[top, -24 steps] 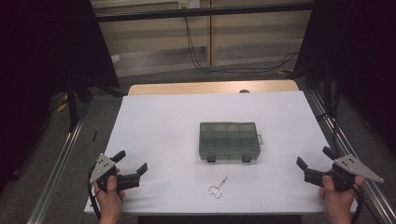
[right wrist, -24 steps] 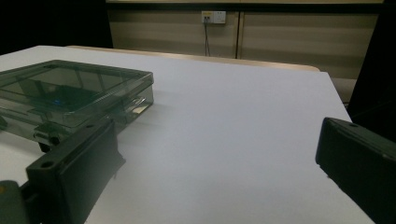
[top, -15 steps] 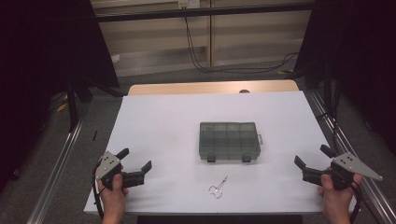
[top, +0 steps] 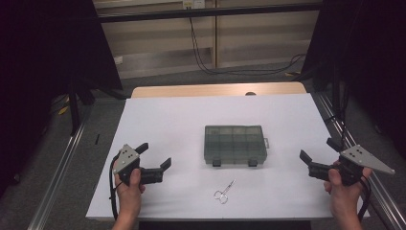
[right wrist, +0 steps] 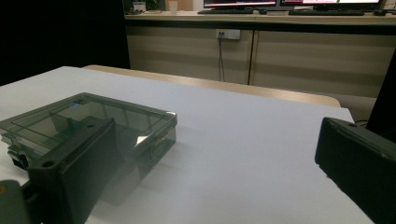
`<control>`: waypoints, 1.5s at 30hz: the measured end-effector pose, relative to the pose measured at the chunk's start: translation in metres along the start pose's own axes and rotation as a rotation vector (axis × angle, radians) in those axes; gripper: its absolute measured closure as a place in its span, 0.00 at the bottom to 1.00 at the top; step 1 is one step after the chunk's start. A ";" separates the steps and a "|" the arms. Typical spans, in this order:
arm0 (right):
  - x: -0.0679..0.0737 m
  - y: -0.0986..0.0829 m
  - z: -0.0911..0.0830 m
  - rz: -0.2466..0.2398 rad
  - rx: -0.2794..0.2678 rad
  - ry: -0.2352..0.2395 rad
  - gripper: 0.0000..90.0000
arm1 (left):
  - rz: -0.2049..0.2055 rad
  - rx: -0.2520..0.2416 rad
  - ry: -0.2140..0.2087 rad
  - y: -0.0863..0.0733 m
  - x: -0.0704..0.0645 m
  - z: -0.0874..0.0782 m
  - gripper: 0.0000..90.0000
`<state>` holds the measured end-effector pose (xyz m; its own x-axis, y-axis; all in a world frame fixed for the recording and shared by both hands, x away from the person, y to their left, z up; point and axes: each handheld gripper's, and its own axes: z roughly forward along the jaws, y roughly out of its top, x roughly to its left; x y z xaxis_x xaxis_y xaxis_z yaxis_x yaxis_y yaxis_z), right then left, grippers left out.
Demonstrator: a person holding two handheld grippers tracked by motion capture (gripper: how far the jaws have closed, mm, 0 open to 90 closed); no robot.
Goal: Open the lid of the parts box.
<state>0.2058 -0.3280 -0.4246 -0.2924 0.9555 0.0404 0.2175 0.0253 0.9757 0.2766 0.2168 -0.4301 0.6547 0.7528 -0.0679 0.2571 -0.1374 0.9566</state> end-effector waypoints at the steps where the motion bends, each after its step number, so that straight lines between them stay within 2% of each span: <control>1: 0.001 0.002 0.001 0.005 0.002 -0.003 0.00 | -0.001 -0.005 -0.005 0.002 -0.001 0.002 0.00; 10: 0.011 0.017 0.018 -0.012 -0.006 0.028 0.01 | -0.014 0.008 -0.044 0.014 -0.010 0.024 0.00; 13: 0.016 0.020 0.025 0.000 -0.008 0.045 0.01 | -0.009 0.014 -0.051 0.016 -0.015 0.031 0.00; 19: 0.024 0.029 0.039 0.011 -0.025 0.048 0.02 | -0.030 0.026 -0.100 0.021 -0.021 0.044 0.00; 25: 0.031 0.038 0.051 0.003 -0.023 0.062 0.07 | -0.034 0.026 -0.116 0.022 -0.028 0.056 0.01; 27: 0.032 0.039 0.051 0.009 -0.024 0.058 0.08 | -0.031 0.032 -0.108 0.022 -0.029 0.056 0.01; 28: 0.035 0.039 0.052 0.009 -0.023 0.053 0.14 | -0.033 0.031 -0.111 0.021 -0.031 0.058 0.02; 30: 0.036 0.039 0.053 0.004 -0.009 0.041 0.21 | -0.032 0.035 -0.102 0.021 -0.032 0.059 0.04; 31: 0.037 0.038 0.053 0.004 -0.003 0.043 0.26 | -0.024 0.052 -0.091 0.021 -0.033 0.060 0.06; 33: 0.039 0.037 0.054 -0.016 0.028 0.043 0.45 | -0.033 0.067 -0.069 0.021 -0.036 0.063 0.16; 34: 0.040 0.037 0.054 -0.034 0.036 0.037 0.55 | -0.031 0.076 -0.074 0.020 -0.038 0.063 0.23; 35: 0.040 0.037 0.054 -0.034 0.036 0.037 0.55 | -0.031 0.076 -0.074 0.020 -0.038 0.063 0.35; 36: 0.044 0.034 0.053 -0.053 0.055 0.039 0.74 | -0.016 0.092 -0.127 0.018 -0.041 0.065 0.49; 37: 0.045 0.032 0.054 -0.065 0.068 0.053 0.79 | -0.011 0.107 -0.120 0.018 -0.042 0.066 0.57; 40: 0.045 0.028 0.054 -0.058 0.102 0.092 0.94 | -0.021 0.149 -0.166 0.015 -0.043 0.070 0.89; 41: 0.044 0.027 0.053 -0.063 0.110 0.113 0.97 | -0.012 0.165 -0.169 0.014 -0.043 0.071 0.96; 43: 0.044 0.026 0.054 -0.073 0.136 0.123 1.00 | -0.012 0.188 -0.197 0.011 -0.043 0.074 1.00; 45: 0.043 0.025 0.054 -0.086 0.171 0.141 1.00 | -0.009 0.224 -0.197 0.009 -0.045 0.076 1.00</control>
<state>0.2492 -0.2700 -0.4105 -0.4416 0.8972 0.0000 0.3369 0.1658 0.9268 0.3038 0.1329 -0.4405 0.7715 0.6182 -0.1505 0.3996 -0.2866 0.8707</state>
